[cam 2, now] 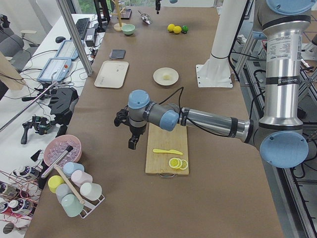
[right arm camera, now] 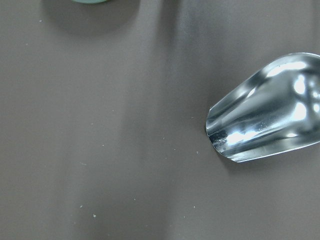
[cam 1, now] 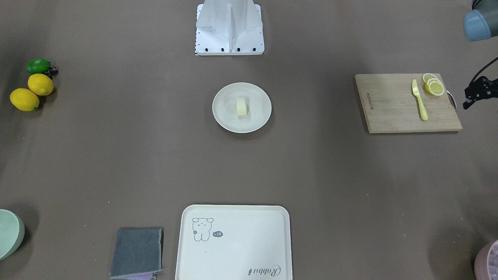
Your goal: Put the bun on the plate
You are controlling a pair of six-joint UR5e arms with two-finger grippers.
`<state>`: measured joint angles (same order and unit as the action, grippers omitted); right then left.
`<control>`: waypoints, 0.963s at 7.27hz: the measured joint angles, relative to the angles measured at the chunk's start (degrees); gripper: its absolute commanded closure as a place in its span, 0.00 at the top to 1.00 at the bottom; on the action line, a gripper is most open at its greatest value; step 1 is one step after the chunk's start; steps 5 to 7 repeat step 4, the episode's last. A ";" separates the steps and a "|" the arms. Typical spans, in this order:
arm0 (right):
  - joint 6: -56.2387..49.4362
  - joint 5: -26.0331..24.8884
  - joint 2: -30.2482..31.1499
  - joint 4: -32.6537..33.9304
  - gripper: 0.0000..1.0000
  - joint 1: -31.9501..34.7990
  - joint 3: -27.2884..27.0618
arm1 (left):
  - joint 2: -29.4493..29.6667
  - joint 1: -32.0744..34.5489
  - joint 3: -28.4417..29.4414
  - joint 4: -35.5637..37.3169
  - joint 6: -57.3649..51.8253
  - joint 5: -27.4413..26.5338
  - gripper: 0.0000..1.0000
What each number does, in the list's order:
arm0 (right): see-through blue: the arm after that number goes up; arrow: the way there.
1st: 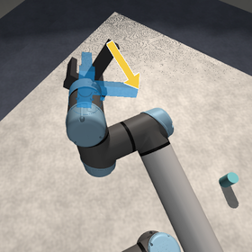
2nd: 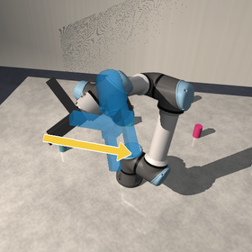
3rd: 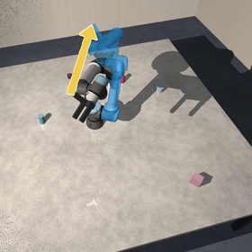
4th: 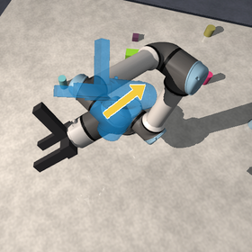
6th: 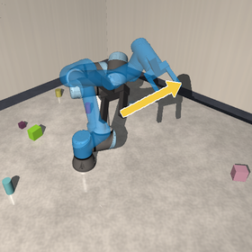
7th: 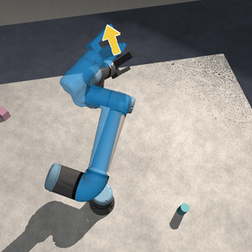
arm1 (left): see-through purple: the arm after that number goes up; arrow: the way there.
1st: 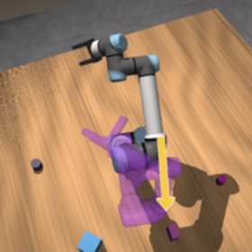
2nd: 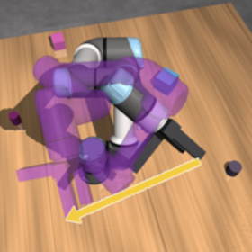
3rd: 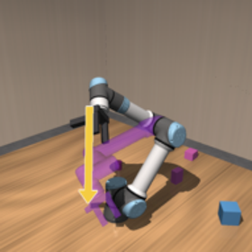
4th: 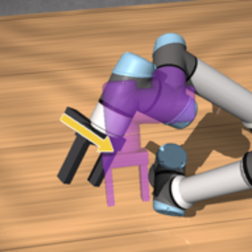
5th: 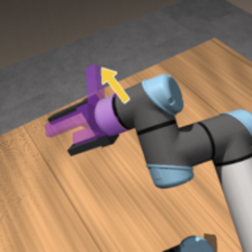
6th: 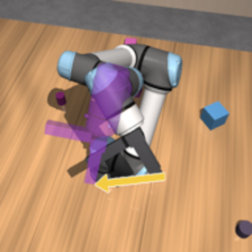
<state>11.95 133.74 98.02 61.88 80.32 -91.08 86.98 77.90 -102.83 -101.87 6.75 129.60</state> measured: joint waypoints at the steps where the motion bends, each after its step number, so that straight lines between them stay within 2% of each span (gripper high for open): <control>1: 0.00 -0.32 -0.60 0.18 1.00 -0.59 0.13 | 0.12 1.50 0.42 0.32 -0.13 0.42 0.98; 4: 0.02 -0.57 -2.84 2.57 1.00 -1.13 0.46 | -0.42 5.56 5.40 0.09 -5.89 5.46 0.98; 7: 0.02 -0.57 -2.84 2.57 1.00 -1.13 0.46 | -0.42 5.56 5.40 0.09 -5.89 5.46 0.98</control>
